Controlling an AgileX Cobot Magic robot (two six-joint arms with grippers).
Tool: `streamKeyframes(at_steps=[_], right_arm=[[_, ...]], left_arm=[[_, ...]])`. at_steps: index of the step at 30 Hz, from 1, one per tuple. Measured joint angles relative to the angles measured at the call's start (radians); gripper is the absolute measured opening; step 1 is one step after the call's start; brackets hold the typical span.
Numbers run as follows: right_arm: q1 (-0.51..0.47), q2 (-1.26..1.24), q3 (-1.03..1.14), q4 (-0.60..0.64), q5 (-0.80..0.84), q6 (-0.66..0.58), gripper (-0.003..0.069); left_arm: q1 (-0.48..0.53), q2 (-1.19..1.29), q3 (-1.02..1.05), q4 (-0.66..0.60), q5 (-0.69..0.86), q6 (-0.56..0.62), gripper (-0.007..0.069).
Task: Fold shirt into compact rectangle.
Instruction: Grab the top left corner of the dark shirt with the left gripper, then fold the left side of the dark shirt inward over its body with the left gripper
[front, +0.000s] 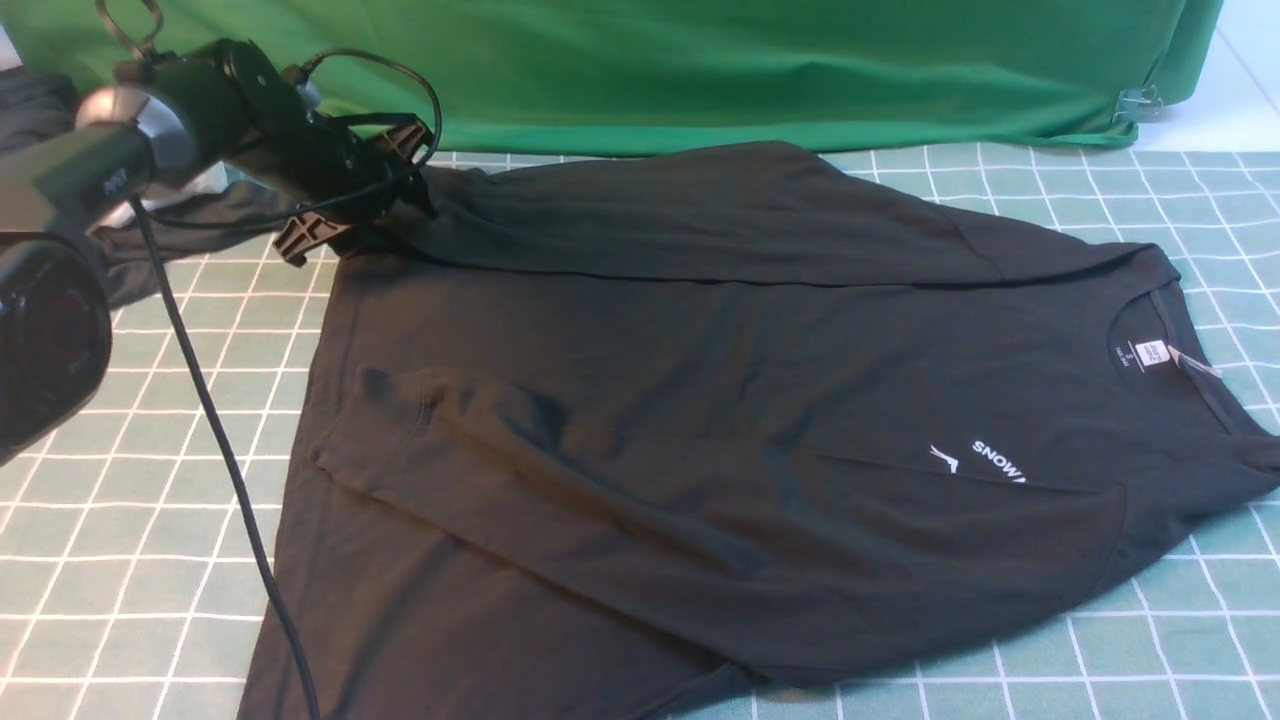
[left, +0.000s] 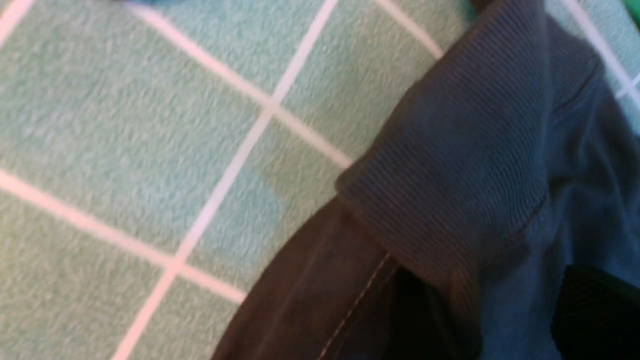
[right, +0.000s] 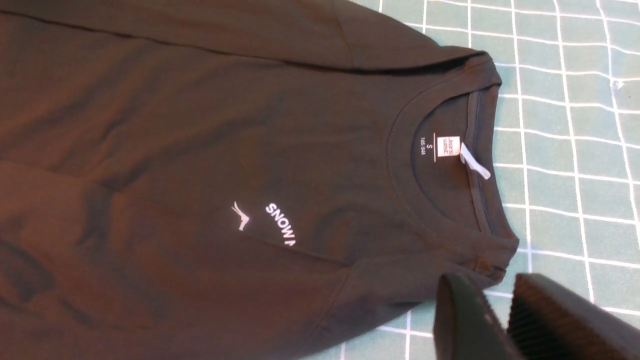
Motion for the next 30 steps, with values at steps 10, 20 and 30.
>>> streamKeyframes(at_steps=[10,20,30], right_arm=[[0.000,0.000,0.000,0.000,-0.005,0.005,0.0156],[0.000,0.000,0.000,0.000,-0.005,0.011,0.0156],[0.000,0.000,0.000,0.000,-0.005,0.019,0.0161]], left_arm=[[0.000,0.011,0.000,-0.008,-0.041,-0.028,0.0153],[0.010,-0.053,-0.015,-0.071,0.069,-0.018,0.0013],[0.035,-0.220,-0.045,-0.020,0.500,0.030,0.0013]])
